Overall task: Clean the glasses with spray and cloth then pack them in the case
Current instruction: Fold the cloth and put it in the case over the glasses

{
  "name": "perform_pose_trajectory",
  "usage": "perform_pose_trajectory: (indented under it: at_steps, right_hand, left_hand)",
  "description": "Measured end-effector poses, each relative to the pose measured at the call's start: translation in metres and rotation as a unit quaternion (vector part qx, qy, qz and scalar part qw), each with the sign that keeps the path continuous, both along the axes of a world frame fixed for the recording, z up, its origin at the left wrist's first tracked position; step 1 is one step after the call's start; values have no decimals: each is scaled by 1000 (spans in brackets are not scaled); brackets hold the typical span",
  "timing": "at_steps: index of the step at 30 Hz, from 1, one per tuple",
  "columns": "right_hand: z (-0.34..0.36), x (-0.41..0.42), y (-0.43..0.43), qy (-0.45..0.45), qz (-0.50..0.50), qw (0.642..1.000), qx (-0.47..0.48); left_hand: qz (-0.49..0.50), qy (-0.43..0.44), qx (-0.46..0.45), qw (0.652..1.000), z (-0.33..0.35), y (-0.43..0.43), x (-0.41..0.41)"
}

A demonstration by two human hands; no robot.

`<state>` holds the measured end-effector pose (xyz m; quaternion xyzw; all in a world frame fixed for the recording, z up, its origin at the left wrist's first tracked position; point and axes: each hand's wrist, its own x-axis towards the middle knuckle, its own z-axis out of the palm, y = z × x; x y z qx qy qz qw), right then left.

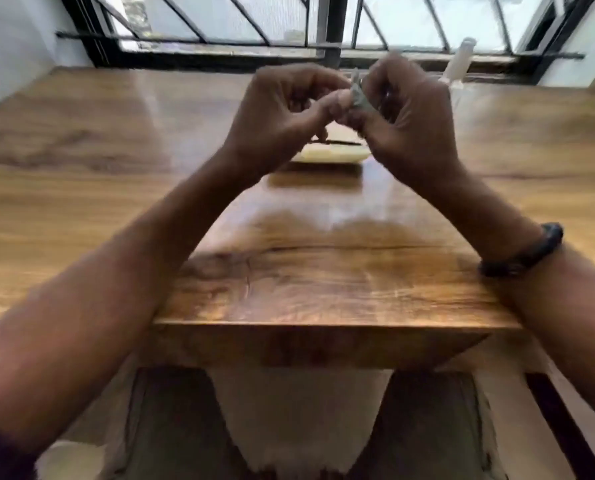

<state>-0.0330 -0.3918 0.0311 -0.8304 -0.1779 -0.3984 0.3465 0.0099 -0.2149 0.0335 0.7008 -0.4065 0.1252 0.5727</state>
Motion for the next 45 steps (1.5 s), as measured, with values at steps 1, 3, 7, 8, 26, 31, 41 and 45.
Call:
perform_pose_trajectory:
  at_steps: [1,3,7,8,26,31,41,45]
  right_hand:
    - [0,0,1,-5,4,1000,-9]
    - [3,0,3,-5,12,1000,-16]
    - [5,-1,5,39,68,997,22]
    - [6,-2,5,58,100,992,45]
    - [11,0,-6,134,99,976,137]
    - [9,1,-4,146,102,971,162]
    - [18,-1,-18,118,50,978,166]
    - [14,-2,-12,132,76,987,59]
  left_hand:
    - [4,-9,4,1000,0,0,0]
    - [13,-18,4,1000,2,1,2]
    - [32,-3,-8,999,4,7,4]
    - [35,-1,-6,999,5,8,4]
    - [5,81,7,997,8,16,10]
    - [-47,116,96,987,13,27,14]
    - [-20,143,73,987,11,29,15]
    - [-26,141,63,988,11,25,10]
